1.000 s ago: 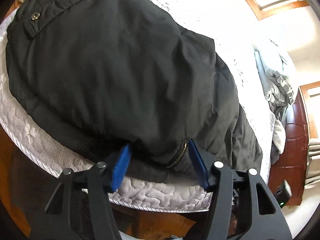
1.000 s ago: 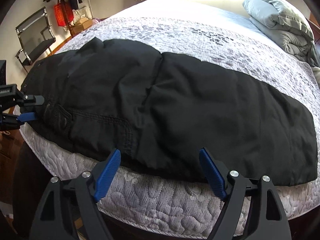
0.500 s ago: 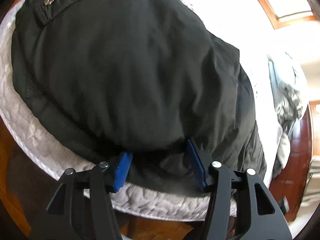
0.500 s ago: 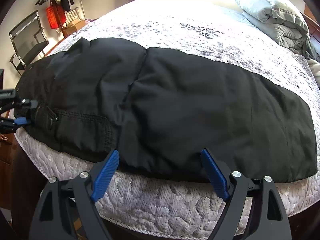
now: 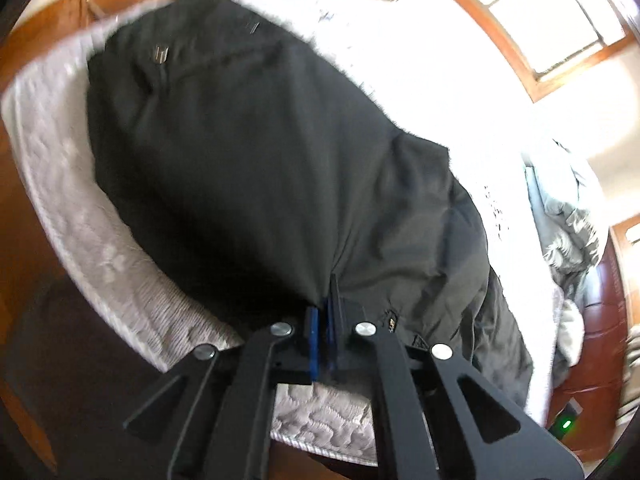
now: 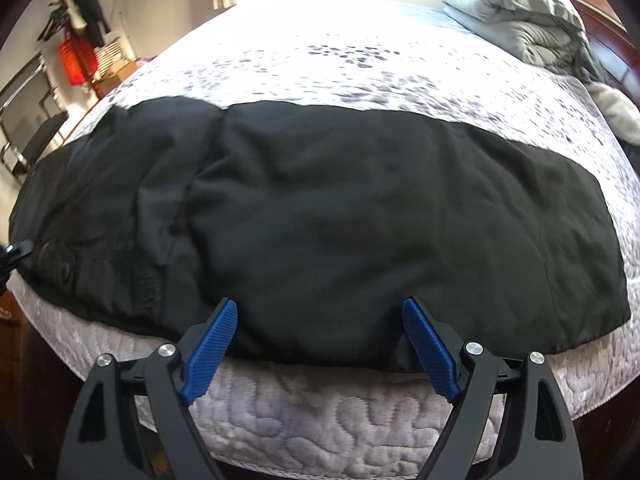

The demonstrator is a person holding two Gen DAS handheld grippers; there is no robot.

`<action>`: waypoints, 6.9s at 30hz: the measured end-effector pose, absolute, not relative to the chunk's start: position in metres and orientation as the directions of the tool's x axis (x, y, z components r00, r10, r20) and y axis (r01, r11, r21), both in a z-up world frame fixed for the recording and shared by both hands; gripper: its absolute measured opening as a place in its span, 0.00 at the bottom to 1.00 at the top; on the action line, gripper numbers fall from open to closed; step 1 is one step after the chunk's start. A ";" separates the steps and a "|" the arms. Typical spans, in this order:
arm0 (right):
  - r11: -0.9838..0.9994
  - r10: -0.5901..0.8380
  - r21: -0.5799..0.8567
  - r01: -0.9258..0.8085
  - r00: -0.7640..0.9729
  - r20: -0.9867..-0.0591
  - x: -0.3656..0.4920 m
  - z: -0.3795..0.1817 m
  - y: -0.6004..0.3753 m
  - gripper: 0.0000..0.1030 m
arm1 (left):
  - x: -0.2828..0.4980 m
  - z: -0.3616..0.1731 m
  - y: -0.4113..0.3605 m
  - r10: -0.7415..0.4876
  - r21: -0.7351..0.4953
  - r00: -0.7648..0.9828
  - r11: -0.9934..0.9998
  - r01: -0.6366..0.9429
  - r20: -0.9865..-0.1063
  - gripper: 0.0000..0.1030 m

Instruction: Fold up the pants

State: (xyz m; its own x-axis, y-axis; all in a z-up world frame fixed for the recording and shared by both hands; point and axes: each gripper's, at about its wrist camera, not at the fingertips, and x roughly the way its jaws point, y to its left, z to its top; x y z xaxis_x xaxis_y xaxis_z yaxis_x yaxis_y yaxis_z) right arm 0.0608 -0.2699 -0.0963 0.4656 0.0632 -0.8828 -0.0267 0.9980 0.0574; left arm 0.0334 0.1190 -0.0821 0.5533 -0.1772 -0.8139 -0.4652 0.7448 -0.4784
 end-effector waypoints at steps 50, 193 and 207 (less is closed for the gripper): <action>0.744 0.096 0.379 0.551 0.473 -0.876 -0.009 -0.120 -0.547 0.85 | 0.086 -0.103 -0.201 -0.148 -0.065 0.394 0.974 0.216 -0.907 0.88; 0.943 0.299 0.201 -0.267 0.404 -0.865 0.057 -0.072 -0.152 0.62 | 0.036 -0.114 0.251 -0.106 -0.594 0.644 0.522 -0.612 -0.757 0.92; 0.946 0.237 0.121 -0.300 0.391 -0.889 0.059 -0.079 -0.142 0.71 | 0.024 -0.139 0.280 -0.217 -0.785 0.768 0.334 -0.521 -0.602 0.92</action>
State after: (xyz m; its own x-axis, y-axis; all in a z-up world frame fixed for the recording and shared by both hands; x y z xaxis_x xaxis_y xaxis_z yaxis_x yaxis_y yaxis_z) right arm 0.0591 -0.1415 -0.0788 0.3907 0.2375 -0.8893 -0.3002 0.9462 0.1207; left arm 0.0236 0.2805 -0.1387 0.7685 -0.2165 -0.6021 -0.5213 0.3336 -0.7854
